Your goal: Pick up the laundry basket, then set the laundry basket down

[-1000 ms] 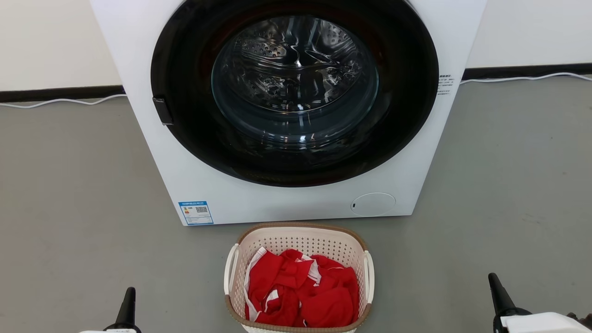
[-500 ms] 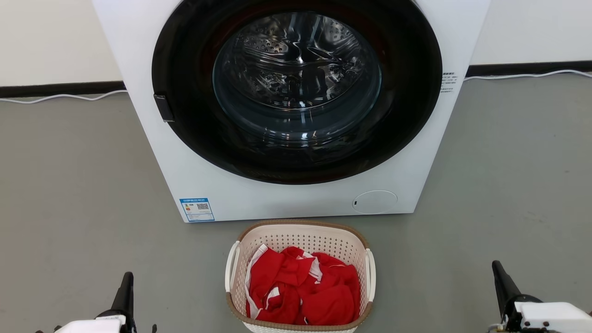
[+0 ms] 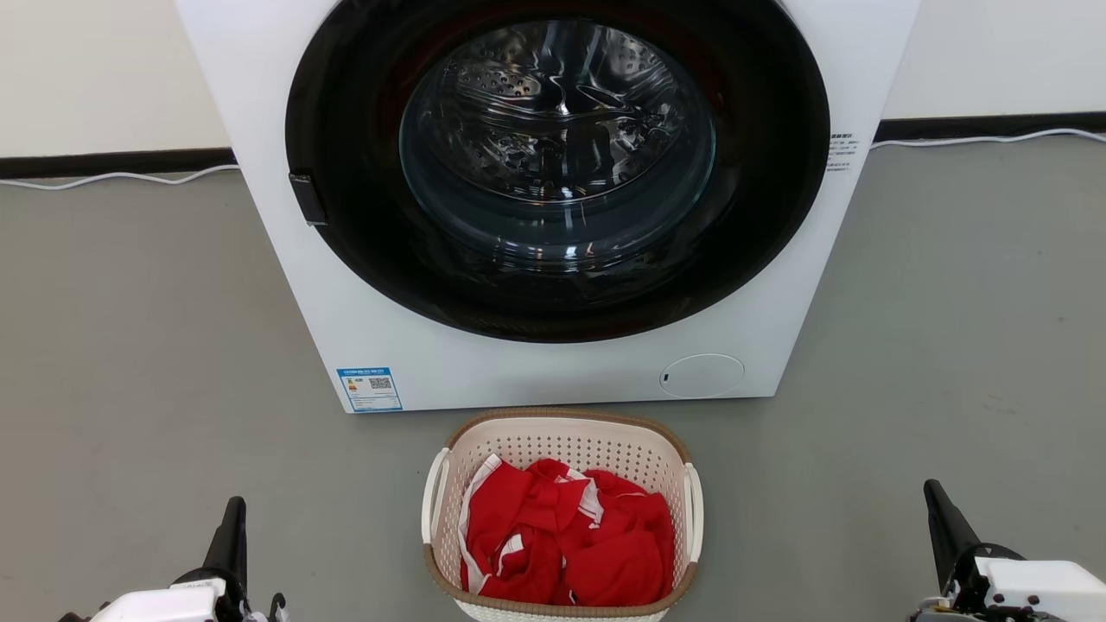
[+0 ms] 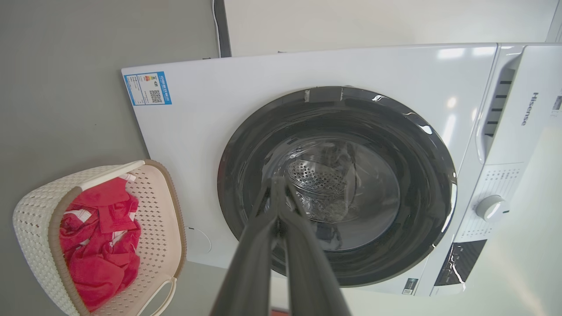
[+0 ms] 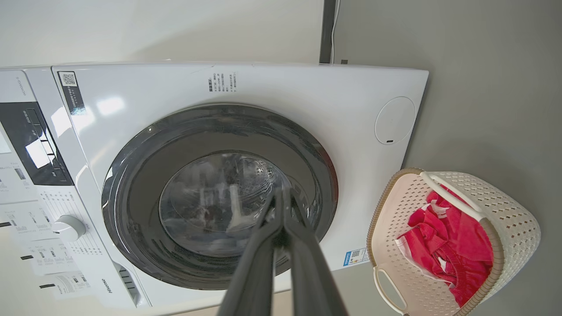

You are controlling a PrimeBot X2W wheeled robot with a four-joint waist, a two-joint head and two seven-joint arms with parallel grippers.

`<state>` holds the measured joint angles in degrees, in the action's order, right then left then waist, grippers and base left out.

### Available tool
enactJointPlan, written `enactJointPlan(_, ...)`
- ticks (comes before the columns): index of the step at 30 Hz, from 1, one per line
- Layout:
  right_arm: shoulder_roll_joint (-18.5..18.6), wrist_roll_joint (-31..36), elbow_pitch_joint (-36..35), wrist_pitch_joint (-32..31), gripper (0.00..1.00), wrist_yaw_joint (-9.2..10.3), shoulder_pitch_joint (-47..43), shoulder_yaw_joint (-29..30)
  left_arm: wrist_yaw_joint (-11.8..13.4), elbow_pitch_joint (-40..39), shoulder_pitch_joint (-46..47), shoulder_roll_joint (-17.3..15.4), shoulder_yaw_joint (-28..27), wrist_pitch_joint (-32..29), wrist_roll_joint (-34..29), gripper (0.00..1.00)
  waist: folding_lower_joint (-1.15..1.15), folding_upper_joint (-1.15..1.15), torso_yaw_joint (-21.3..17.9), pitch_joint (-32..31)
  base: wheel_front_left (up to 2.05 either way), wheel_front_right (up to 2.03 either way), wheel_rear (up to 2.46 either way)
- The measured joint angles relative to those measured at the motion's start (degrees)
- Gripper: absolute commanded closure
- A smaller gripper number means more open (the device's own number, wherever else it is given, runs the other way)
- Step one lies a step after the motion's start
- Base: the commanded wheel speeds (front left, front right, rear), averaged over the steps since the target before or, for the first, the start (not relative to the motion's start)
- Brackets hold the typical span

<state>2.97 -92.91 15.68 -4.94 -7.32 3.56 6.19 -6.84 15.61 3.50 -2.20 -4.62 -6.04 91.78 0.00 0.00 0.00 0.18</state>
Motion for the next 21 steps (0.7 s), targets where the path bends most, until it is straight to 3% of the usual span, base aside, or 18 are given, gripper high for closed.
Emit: enactJointPlan(21,-0.1,0.0,0.0,-0.4,1.0,0.0,0.0,0.3,0.0,0.0,0.0,0.0,0.0,0.0,0.0,1.0,0.0,0.0,0.0,0.0,0.0,0.0,0.0)
